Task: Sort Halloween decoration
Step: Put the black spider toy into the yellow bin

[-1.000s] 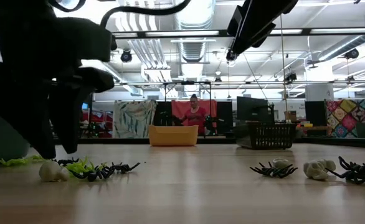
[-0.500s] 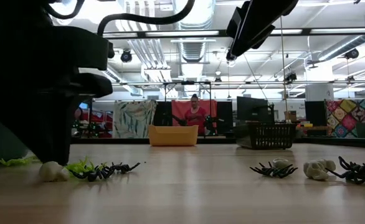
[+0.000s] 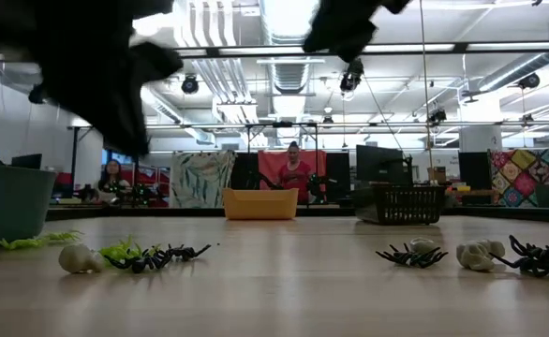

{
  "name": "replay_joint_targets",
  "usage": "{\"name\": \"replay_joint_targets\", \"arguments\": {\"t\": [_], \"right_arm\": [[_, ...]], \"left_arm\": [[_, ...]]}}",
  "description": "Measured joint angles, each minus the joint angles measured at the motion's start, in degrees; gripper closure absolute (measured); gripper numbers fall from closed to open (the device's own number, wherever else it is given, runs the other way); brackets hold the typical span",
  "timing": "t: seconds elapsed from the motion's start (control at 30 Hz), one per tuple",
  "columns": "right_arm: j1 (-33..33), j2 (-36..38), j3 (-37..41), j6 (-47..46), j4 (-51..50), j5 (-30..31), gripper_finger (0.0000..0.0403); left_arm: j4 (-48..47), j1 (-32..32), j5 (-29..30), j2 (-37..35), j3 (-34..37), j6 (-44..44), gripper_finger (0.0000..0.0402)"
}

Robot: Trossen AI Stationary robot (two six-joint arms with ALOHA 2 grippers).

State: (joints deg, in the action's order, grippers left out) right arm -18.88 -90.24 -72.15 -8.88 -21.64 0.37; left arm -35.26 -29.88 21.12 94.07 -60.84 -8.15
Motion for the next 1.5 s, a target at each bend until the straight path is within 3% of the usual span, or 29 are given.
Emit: {"name": "replay_joint_targets", "arguments": {"t": [0.2,0.5,0.67,0.93,1.2,1.5], "right_arm": [[0.0,0.0,3.9,8.2,15.4,6.2,0.0277],[0.1,0.1,9.0,19.2,32.1,10.2,0.0274],[0.0,2.9,10.5,20.5,34.0,10.2,0.0280],[0.2,4.9,12.6,20.0,35.5,10.2,0.0271],[0.1,-0.1,14.3,18.7,45.0,10.0,0.0260],[0.2,-3.4,12.6,19.6,47.6,10.3,0.0251]], "left_arm": [[7.1,0.0,4.6,-8.9,0.1,0.8,0.0401],[43.7,-0.5,4.5,-13.6,9.7,7.1,0.0401],[55.5,-0.6,4.5,-13.5,15.4,9.2,0.0402],[58.6,-0.4,6.7,-13.7,16.6,10.7,0.0402],[59.7,-0.4,8.0,-13.7,16.7,10.7,0.0402],[59.5,0.4,8.5,-13.6,16.7,10.7,0.0401]]}}
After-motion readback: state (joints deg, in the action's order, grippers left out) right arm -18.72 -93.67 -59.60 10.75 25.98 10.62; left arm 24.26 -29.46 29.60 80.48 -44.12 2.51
